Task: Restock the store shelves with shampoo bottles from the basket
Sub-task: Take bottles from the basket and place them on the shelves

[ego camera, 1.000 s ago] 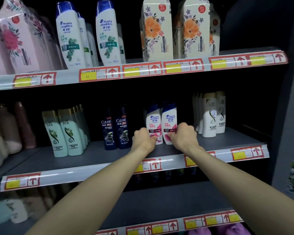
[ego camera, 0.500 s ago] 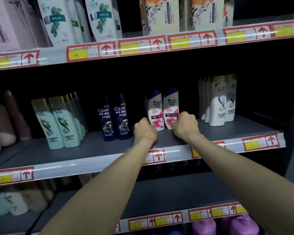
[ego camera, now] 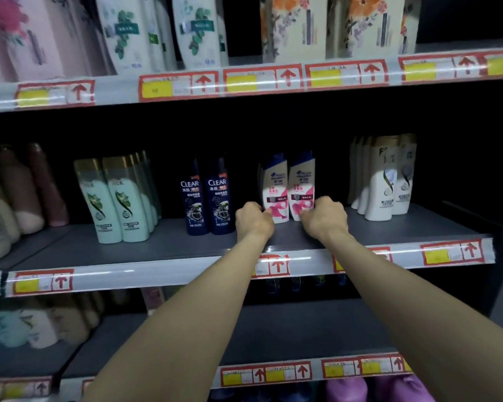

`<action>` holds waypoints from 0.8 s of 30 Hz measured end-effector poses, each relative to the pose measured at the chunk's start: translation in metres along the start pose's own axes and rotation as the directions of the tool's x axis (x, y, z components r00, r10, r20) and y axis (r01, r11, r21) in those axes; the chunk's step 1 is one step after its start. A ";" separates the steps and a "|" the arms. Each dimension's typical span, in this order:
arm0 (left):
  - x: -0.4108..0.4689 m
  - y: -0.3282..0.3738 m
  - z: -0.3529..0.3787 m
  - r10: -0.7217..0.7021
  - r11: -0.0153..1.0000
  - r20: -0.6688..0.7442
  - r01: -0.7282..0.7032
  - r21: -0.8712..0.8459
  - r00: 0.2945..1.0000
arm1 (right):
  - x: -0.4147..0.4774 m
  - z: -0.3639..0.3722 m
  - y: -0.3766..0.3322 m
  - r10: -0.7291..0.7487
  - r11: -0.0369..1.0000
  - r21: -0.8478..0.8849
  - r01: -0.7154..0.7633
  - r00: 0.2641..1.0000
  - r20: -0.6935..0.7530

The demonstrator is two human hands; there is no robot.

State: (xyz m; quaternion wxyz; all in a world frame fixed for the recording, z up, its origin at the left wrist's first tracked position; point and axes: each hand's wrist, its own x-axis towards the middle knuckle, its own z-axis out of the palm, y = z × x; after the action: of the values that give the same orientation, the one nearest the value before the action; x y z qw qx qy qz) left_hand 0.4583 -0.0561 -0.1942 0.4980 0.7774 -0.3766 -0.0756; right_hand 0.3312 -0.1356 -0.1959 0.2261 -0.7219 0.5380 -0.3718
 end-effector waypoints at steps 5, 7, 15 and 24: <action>-0.018 0.006 -0.014 0.032 0.998 0.003 -0.031 -0.055 0.999 | -0.032 -0.026 -0.009 -0.040 0.994 0.095 0.050 0.994 -0.099; -0.027 0.011 -0.025 0.086 0.984 -0.047 -0.092 -0.152 0.995 | -0.048 -0.038 -0.014 -0.106 0.988 0.106 0.117 0.989 -0.103; -0.115 -0.035 -0.094 0.450 0.857 0.011 -0.428 -0.288 0.893 | -0.151 -0.022 -0.019 -0.321 0.937 0.141 0.321 0.947 -0.023; -0.198 -0.246 -0.138 0.211 0.974 0.260 -0.225 0.024 0.942 | -0.285 0.104 0.028 -0.351 0.934 0.156 0.321 0.905 0.241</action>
State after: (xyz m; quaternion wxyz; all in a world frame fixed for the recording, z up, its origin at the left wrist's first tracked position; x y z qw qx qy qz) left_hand 0.5121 0.2276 -0.3819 0.4298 0.7277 -0.5232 -0.1094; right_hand 0.3538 0.1175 -0.3647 0.2688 -0.8330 0.3485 -0.3352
